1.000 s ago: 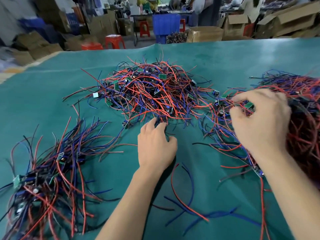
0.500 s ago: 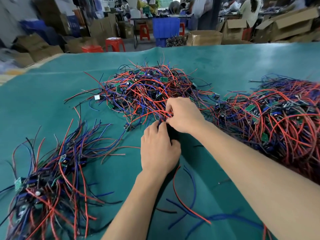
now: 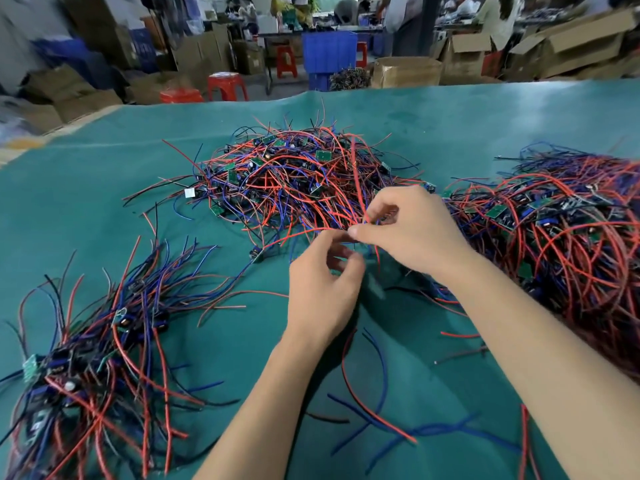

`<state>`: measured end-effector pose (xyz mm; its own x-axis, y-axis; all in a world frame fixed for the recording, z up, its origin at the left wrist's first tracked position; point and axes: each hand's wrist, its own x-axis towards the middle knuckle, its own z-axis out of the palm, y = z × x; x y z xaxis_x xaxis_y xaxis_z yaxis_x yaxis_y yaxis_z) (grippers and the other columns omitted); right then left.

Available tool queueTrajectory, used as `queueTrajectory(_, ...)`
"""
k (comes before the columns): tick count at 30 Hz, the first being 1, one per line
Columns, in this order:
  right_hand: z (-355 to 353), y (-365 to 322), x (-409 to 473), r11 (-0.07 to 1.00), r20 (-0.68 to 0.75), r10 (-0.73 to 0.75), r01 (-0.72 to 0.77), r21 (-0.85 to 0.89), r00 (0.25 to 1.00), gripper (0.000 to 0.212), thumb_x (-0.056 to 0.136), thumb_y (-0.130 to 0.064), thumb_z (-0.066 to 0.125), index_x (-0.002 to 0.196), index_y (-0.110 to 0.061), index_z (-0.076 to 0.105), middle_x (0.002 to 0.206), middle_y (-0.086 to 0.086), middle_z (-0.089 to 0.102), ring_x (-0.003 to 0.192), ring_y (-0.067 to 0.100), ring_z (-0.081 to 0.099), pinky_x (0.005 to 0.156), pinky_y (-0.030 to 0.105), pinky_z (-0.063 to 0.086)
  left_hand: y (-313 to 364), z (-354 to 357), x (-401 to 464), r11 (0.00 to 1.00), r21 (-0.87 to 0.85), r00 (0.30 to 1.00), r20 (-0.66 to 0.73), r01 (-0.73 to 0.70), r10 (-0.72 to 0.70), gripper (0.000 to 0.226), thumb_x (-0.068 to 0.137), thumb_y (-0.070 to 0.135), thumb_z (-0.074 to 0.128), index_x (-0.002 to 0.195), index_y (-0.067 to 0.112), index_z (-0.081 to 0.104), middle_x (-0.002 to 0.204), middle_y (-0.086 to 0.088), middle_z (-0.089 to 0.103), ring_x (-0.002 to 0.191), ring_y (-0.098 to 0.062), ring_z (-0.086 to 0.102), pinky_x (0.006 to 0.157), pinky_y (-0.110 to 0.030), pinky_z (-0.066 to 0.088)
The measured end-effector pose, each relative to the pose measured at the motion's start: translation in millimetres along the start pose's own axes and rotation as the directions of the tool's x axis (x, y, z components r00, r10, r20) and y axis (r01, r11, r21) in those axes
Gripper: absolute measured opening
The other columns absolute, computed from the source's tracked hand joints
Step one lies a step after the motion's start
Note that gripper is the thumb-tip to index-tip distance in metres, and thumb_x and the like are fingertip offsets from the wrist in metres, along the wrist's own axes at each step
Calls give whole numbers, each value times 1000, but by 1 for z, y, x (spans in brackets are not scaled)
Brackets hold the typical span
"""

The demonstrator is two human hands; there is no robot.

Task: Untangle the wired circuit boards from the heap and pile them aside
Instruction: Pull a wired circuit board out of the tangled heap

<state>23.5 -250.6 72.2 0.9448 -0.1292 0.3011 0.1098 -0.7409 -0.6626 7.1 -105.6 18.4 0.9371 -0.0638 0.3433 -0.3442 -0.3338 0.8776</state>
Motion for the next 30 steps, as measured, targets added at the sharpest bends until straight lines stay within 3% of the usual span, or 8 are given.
queueTrajectory(3,-5,-1,-26,960,-69,28,-8,279,997,24,77,-30,89,74,-16,70,67,-1,71,61,18,64,64,36,54,9,3,-1,892,-409,981,87,195,-174,28,91,8,66,113,16,51,94,-7,70,71,-17,71,60,-31,56)
queueTrajectory(7,-5,5,-48,756,-131,193,-62,652,972,12,87,-10,80,80,-12,71,67,0,71,58,13,63,53,26,52,11,3,0,812,-544,974,46,211,-223,54,91,0,64,130,19,31,108,-12,66,72,-21,72,61,-31,58)
queueTrajectory(10,-12,9,-54,445,-31,266,-94,890,964,7,91,-2,71,88,-8,72,77,2,70,63,14,64,58,22,52,11,1,0,797,-546,963,84,260,-257,31,92,-2,58,114,12,41,103,-18,67,71,-24,72,57,-28,56)
queueTrajectory(13,-16,11,-55,339,61,239,-142,930,969,3,81,-9,72,81,-11,74,77,5,72,62,15,66,58,22,54,10,1,1,752,-568,941,240,334,-238,5,97,7,56,94,11,57,86,-14,71,68,-21,71,57,-24,54)
queueTrajectory(17,-6,12,-58,350,210,191,-267,898,959,13,76,-13,70,81,-4,78,84,15,75,66,20,69,60,25,57,18,2,0,630,-585,846,470,511,-251,30,96,39,54,91,10,63,79,-6,69,64,-18,69,50,-21,45)
queueTrajectory(21,-8,15,-59,423,201,155,-249,871,967,15,75,-14,73,83,-6,81,86,16,75,66,21,69,58,27,58,18,-4,2,547,-578,768,604,605,-212,36,79,53,62,81,19,73,79,-6,68,64,-17,65,47,-19,41)
queueTrajectory(26,-11,20,-60,547,151,173,-222,807,973,6,78,-12,78,82,-8,80,78,12,71,55,15,62,49,21,50,14,-6,-1,489,-596,739,652,637,-167,9,80,14,67,88,14,69,84,-9,69,70,-19,68,52,-19,46)
queueTrajectory(30,-10,20,-60,575,108,195,-203,792,975,9,86,4,73,89,-3,76,74,9,69,53,16,62,47,21,48,12,-7,0,528,-575,738,655,626,-161,21,74,4,70,93,11,69,82,-10,72,73,-19,72,57,-20,53)
